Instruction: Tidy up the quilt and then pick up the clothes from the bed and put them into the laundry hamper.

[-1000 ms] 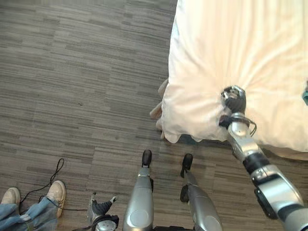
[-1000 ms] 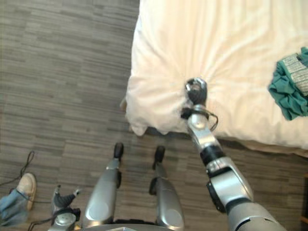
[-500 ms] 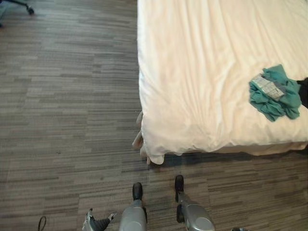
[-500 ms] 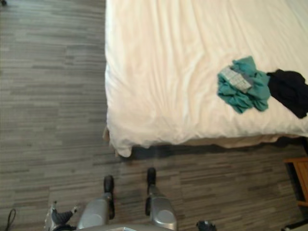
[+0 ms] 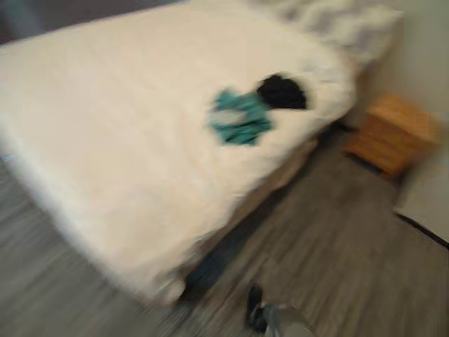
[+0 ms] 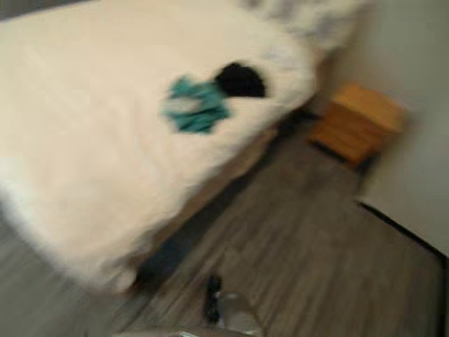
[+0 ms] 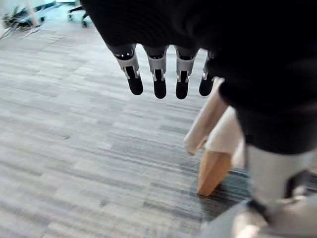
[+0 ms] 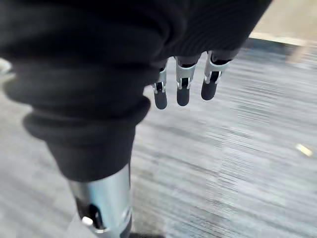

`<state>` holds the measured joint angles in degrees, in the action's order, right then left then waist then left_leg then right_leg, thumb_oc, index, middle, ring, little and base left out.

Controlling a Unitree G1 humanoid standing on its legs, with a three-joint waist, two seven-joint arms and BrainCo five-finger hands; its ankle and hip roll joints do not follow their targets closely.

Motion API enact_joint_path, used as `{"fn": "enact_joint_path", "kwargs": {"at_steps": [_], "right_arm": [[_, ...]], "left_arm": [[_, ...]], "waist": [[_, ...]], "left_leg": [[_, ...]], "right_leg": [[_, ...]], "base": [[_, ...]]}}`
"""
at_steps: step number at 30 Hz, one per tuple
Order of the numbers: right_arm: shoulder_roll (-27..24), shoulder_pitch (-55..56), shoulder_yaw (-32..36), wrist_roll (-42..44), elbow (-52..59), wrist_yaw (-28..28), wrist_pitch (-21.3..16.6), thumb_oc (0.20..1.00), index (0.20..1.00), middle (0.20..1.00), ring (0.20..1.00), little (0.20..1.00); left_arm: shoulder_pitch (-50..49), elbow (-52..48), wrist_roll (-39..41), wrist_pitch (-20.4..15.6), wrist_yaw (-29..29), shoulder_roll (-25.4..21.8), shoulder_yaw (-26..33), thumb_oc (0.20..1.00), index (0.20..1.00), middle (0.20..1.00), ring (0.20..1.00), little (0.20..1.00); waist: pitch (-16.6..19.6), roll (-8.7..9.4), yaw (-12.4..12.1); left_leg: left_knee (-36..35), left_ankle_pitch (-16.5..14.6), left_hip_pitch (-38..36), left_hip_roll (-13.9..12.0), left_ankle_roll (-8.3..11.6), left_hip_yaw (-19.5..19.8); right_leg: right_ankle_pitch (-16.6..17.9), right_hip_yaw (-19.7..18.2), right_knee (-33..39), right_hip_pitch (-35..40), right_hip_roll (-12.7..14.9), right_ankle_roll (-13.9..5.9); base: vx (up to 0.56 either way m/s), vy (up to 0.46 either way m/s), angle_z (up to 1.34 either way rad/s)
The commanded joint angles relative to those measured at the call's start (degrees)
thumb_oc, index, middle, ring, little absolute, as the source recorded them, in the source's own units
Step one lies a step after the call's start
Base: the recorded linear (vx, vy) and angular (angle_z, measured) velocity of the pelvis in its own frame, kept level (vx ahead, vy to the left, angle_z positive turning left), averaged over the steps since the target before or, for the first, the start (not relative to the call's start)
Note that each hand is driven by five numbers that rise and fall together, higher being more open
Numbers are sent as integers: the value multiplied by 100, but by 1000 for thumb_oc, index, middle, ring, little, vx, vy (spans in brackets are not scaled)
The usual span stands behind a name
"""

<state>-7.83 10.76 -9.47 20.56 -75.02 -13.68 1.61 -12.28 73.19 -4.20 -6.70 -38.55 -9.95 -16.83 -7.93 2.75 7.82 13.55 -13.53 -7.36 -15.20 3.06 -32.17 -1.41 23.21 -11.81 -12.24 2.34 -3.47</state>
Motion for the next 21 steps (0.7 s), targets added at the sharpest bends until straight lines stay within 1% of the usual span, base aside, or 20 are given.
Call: {"fn": "enact_joint_path", "kwargs": {"at_steps": [1,2,3,4,5,6,7,8,9,10,11,12,13,14,15,16,19,21], "right_arm": [[-189,-462,213,-333,-5,180,232,1000,1000,1000,1000,1000],[-252,-461,274,-510,12,298,213,1000,1000,1000,1000,1000],[-289,-465,254,-538,16,290,146,1000,1000,1000,1000,1000],[-315,-487,231,-561,38,304,82,1000,1000,1000,1000,1000],[-356,-509,206,-568,73,255,-16,1000,1000,1000,1000,1000],[-368,-522,196,-569,104,196,-98,1000,1000,1000,1000,1000],[-403,-550,180,-596,132,157,-144,1000,1000,1000,1000,1000],[-552,-658,138,-673,149,175,-205,1000,1000,1000,1000,1000],[-593,-692,126,-684,147,188,-214,1000,1000,1000,1000,1000],[-702,-796,99,-698,134,211,-252,1000,1000,1000,1000,1000],[-786,-870,68,-658,131,267,-304,1000,1000,1000,1000,1000],[-904,-952,6,-595,126,352,-364,1000,1000,1000,1000,1000],[-961,-997,-46,-572,133,402,-398,1000,1000,1000,1000,1000],[-974,-1074,-54,-602,167,432,-454,1000,1000,1000,1000,1000],[-986,-1109,-50,-602,187,452,-456,1000,1000,1000,1000,1000],[-1032,-1099,-73,-551,222,439,-416,1000,1000,1000,1000,1000],[-1045,-1063,-94,-618,260,411,-322,1000,1000,1000,1000,1000],[-994,-1034,-113,-786,264,420,-305,1000,1000,1000,1000,1000]], "left_arm": [[580,-439,548,254,46,337,-405,1000,1000,1000,1000,1000],[607,-559,729,383,76,309,-464,1000,1000,1000,1000,1000],[630,-606,953,458,142,280,-483,1000,1000,1000,1000,1000],[653,-636,1296,495,101,276,-463,1000,1000,1000,1000,1000],[673,-650,1521,547,-83,294,-354,1000,1000,1000,1000,1000],[676,-653,1528,544,-91,280,-290,1000,1000,1000,1000,1000],[687,-661,1485,537,31,262,-242,1000,1000,1000,1000,1000],[719,-660,1480,511,330,229,-155,1000,1000,1000,1000,1000],[726,-663,1528,499,384,215,-135,1000,1000,1000,1000,1000],[769,-661,1683,487,543,164,-94,1000,1000,1000,1000,1000],[815,-643,1772,495,648,130,-60,1000,1000,1000,1000,1000],[890,-567,1902,508,643,112,-7,1000,1000,1000,1000,1000],[908,-507,2014,489,585,90,57,1000,1000,1000,1000,1000],[913,-507,1947,487,775,18,174,1000,1000,1000,1000,1000],[955,-491,1795,503,897,-24,214,1000,1000,1000,1000,1000],[1057,-469,1492,635,1064,-74,194,1000,1000,1000,1000,1000],[1092,-439,1786,784,1108,-120,123,1000,1000,1000,1000,1000],[1177,-431,1601,734,1115,-162,126,1000,1000,1000,1000,1000]], "waist": [[-660,55,7],[-585,-19,116],[-565,-65,137],[-536,-49,131],[-530,-98,104],[-519,-128,56],[-511,-160,-17],[-512,-253,-184],[-493,-271,-214],[-514,-310,-285],[-501,-348,-344],[-550,-374,-440],[-575,-398,-512],[-573,-393,-557],[-556,-417,-539],[-504,-477,-435],[-463,-521,-327],[-447,-510,-271]], "left_leg": [[-1,516,179,382,146,685],[320,571,179,248,195,816],[666,662,292,186,231,1010],[954,905,471,180,207,1150],[1354,1048,650,242,203,1497],[1735,1277,935,345,200,1919],[1813,1357,1215,622,131,2302],[1474,1376,1508,1253,-60,2880],[1258,1380,1524,1371,-97,2985],[682,1366,1520,1554,-162,3173],[228,1398,1598,1638,-174,3341],[-223,1575,1689,1779,-154,3674],[-245,1789,1857,1878,-128,3967],[-401,1645,1736,2000,-187,4165],[-643,1621,1547,1937,-199,4116],[-1016,1663,1288,1774,-188,3887],[-1214,1658,1033,1762,-189,3856],[-1338,1635,871,1754,-231,3774]], "right_leg": [[699,-1150,616,625,924,-805],[575,-1388,528,601,746,-663],[483,-1542,480,630,617,-557],[497,-1655,466,620,524,-392],[386,-1830,441,735,368,-268],[352,-1992,449,825,267,-162],[344,-2156,487,920,206,-116],[350,-2518,601,1068,94,-102],[354,-2598,632,1072,76,-116],[331,-2728,698,1145,55,-143],[333,-2795,760,1170,37,-158],[344,-2899,874,1302,8,-164],[370,-3022,952,1375,-62,-153],[392,-3128,1032,1397,-33,-195],[402,-3104,1055,1364,-15,-211],[431,-2931,1078,1299,11,-221],[530,-2866,1138,1230,11,-267],[641,-2863,1220,1182,7,-305]], "base": [[338,-144,-151],[293,-145,-106],[244,-213,-152],[263,-198,-170],[253,-175,-137],[305,-60,-77],[283,134,-57],[223,201,-50],[196,293,-138],[119,232,-178],[162,260,-192],[161,166,-90],[117,159,-47],[46,108,-34],[24,160,-99],[38,122,-110],[51,111,-35],[32,65,-18]]}}
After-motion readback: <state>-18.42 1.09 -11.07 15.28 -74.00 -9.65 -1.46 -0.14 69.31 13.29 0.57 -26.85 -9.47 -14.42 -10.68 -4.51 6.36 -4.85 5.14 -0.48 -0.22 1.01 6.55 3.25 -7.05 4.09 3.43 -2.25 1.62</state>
